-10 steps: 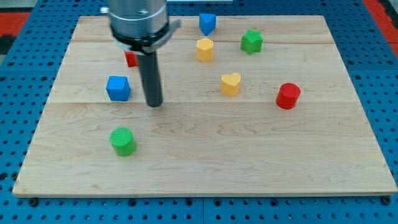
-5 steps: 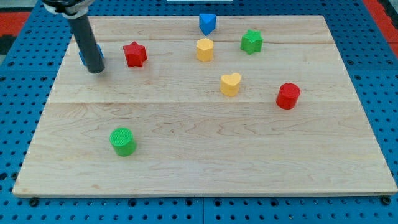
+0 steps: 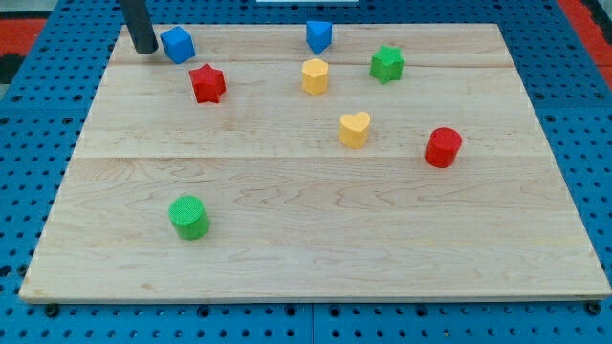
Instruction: Push the blue cube towards the triangle
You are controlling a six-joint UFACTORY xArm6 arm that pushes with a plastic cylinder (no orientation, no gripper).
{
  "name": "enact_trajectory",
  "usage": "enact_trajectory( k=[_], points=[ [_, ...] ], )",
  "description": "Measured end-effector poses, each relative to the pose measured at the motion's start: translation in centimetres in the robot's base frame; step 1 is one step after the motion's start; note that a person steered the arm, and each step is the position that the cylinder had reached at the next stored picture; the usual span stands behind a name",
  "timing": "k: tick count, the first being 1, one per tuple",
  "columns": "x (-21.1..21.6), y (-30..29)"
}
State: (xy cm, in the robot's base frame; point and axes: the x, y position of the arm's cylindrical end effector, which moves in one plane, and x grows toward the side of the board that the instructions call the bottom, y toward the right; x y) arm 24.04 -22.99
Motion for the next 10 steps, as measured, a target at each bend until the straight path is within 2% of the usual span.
enact_trajectory(
  k=[2, 3, 4, 5, 6, 7, 8, 9, 10],
  points=[
    [0.4, 8.8],
    [0.4, 5.1],
    [-0.6, 4.1],
    [-0.5, 9.2],
    [-2.3, 5.5],
    [-2.8, 7.1],
    [-0.9, 13.2],
    [-0.5, 16.5],
    [-0.1, 15.9]
  ],
)
